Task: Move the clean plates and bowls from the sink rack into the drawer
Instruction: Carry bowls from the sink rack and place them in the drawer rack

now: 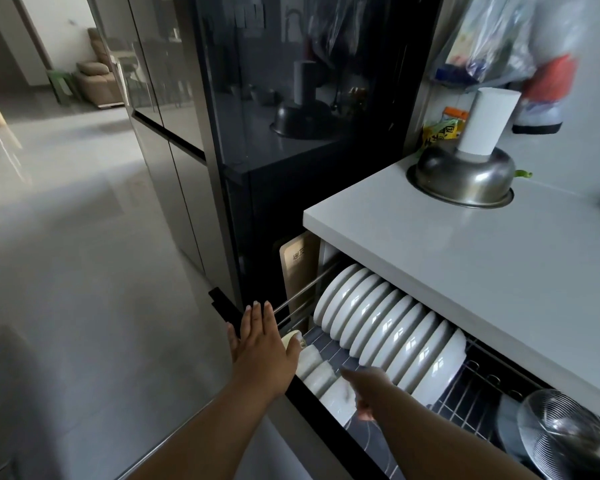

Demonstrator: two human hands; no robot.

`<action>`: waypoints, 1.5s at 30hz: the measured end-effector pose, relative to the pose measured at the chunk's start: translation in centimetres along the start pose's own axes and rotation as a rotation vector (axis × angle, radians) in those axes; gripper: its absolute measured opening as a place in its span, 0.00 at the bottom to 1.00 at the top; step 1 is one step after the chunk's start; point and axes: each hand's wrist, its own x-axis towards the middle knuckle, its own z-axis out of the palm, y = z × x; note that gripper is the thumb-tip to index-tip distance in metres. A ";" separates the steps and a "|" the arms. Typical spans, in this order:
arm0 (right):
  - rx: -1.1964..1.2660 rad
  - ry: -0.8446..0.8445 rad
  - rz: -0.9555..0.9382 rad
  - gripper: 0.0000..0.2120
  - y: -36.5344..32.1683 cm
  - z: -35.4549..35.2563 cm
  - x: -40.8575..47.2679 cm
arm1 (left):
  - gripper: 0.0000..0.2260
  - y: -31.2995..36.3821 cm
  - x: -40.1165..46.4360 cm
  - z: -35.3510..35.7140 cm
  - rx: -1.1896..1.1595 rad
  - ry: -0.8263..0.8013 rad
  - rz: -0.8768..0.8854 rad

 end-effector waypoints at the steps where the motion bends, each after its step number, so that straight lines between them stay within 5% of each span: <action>1: -0.022 0.026 -0.044 0.18 -0.7 -0.3 -0.3 | 0.34 0.2 -0.2 -0.3 -0.005 -0.011 0.000; 6: -0.278 0.158 -0.328 0.16 -4.4 -2.7 -4.4 | 0.34 1.8 -1.2 -2.5 -0.023 -0.003 0.032; 19: -0.199 0.531 -0.672 0.11 -8.3 -14.7 -14.4 | 0.34 12.5 -4.3 -9.3 -0.048 0.049 0.151; 31: -0.220 0.781 -0.622 0.12 -3.0 -25.3 -15.5 | 0.35 20.5 -7.9 -10.2 0.014 0.028 0.269; 45: -0.133 1.000 -0.555 0.11 3.9 -27.9 -23.0 | 0.35 24.5 -13.4 -9.5 0.023 -0.055 0.529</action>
